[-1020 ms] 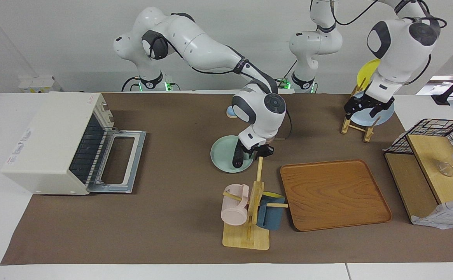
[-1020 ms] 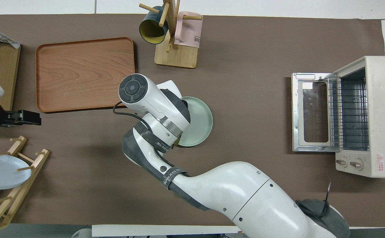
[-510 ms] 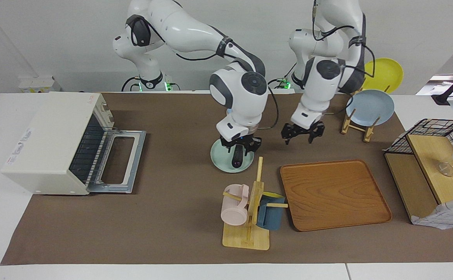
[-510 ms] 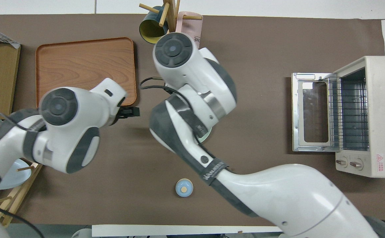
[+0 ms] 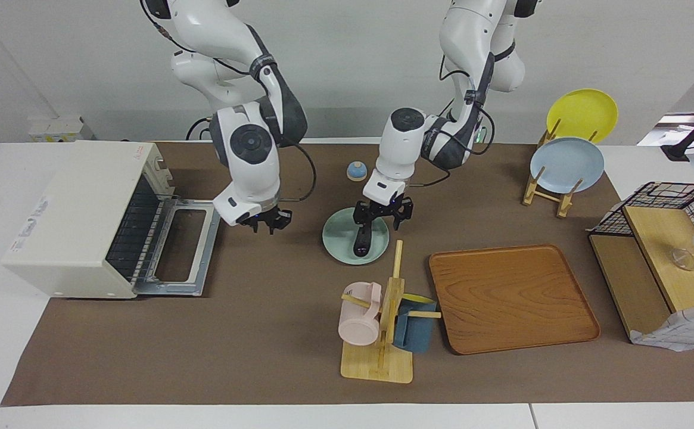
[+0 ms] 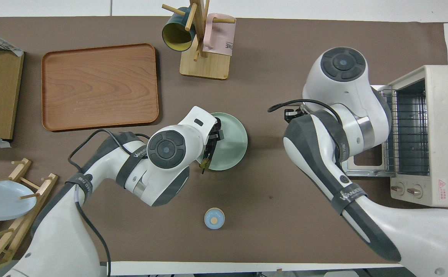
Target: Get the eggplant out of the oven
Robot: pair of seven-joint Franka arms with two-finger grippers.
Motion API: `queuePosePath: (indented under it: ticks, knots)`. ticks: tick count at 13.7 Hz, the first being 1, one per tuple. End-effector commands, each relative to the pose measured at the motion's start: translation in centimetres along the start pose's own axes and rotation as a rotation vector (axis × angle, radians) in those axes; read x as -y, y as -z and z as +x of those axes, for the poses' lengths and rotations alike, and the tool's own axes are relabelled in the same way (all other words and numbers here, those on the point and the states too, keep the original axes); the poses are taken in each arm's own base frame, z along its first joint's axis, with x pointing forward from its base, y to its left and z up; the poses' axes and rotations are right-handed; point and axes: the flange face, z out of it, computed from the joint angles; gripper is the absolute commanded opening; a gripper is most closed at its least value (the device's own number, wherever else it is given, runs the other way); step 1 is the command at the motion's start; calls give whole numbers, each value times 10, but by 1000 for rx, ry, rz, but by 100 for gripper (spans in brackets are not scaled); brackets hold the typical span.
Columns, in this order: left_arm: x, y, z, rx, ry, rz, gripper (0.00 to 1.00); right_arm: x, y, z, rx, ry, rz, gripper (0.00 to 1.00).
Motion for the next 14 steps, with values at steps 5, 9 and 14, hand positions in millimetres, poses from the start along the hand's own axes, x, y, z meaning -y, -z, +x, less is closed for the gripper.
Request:
queuePosePath:
  ticks: [5, 9, 14]
  knots:
    - [-15, -15, -1, 4, 80, 14, 17, -58, -66, 2, -9, 21, -49, 3]
    - [5, 36, 47, 21, 160, 73, 4, -76, -71, 6, -9, 24, -79, 3]
    - [193, 28, 180, 51, -35, 127, 2, -77, -72, 6, -8, 25, -80, 3]
